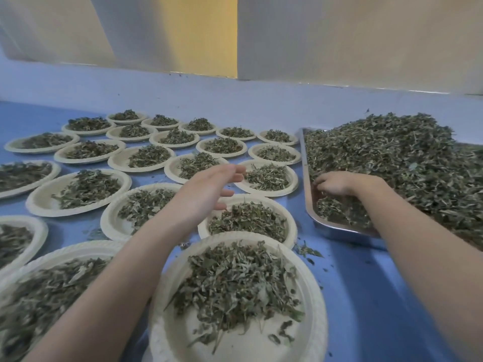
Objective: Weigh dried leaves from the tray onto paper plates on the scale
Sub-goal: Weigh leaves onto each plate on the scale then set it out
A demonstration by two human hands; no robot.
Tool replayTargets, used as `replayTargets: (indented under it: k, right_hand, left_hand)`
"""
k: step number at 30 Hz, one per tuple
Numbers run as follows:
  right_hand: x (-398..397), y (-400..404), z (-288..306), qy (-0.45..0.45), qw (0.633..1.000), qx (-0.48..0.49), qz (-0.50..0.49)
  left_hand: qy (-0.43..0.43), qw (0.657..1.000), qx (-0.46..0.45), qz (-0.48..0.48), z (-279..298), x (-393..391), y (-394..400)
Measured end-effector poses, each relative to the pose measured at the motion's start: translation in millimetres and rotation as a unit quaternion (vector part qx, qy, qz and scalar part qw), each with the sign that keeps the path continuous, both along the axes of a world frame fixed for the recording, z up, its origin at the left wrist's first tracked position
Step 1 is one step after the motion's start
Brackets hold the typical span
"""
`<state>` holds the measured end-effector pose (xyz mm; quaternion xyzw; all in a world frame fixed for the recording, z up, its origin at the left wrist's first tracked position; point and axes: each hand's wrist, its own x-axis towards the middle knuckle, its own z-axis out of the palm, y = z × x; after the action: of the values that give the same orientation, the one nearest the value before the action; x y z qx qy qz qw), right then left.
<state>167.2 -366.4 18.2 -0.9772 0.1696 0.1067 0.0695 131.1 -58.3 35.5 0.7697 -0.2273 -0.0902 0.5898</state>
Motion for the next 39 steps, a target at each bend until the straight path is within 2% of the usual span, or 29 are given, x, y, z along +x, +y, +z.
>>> replayTargets:
  k: [2,5,9,12,16,19,22,28,32,35,39]
  right_hand:
    - [-17.8,13.3,13.4,0.035,0.999,-0.033,0.007]
    - [-39.1,23.2,26.8,0.055,0.998,-0.028,0.010]
    - [-49.7,29.5,10.0,-0.040,0.999,-0.028,-0.015]
    - [-57.2,37.0,-7.0,0.002,0.999,0.034,0.016]
    - [-73.7,35.8,-5.0,-0.014,1.000,0.021,-0.001]
    - [-80.9,36.7,-6.6,-0.011,0.999,-0.026,-0.015]
    - [-84.0,40.4,-8.6,-0.012,0.999,0.005,-0.031]
    - [-97.4,52.2,-9.5,-0.077,0.996,0.023,0.030]
    - [-107.6,58.1,-11.5,-0.121,0.990,-0.018,0.068]
    - [-108.6,56.4,-10.3,-0.162,0.981,0.031,0.106]
    - [-96.1,48.1,-4.4,-0.192,0.978,0.043,0.069]
  left_hand:
    - [0.004,1.000,-0.007,0.004,2.0,-2.4,0.4]
    - [0.000,1.000,-0.016,0.002,5.6,-9.4,1.9]
    - [0.008,1.000,-0.029,-0.004,7.6,-15.8,5.0]
    - [0.014,0.999,-0.045,-0.002,9.0,-17.3,7.2]
    - [0.022,0.998,-0.062,0.006,11.0,-17.5,9.9]
    - [0.038,0.996,-0.074,0.017,10.7,-19.6,9.3]
    - [0.046,0.996,-0.073,0.015,9.2,-21.8,7.6]
    - [0.051,0.995,-0.078,0.023,8.0,-20.8,10.0]
    - [0.056,0.995,-0.075,0.025,6.6,-21.2,9.4]
    - [0.064,0.995,-0.075,0.023,5.5,-20.8,8.0]
    - [0.064,0.995,-0.072,0.025,3.7,-19.8,8.5]
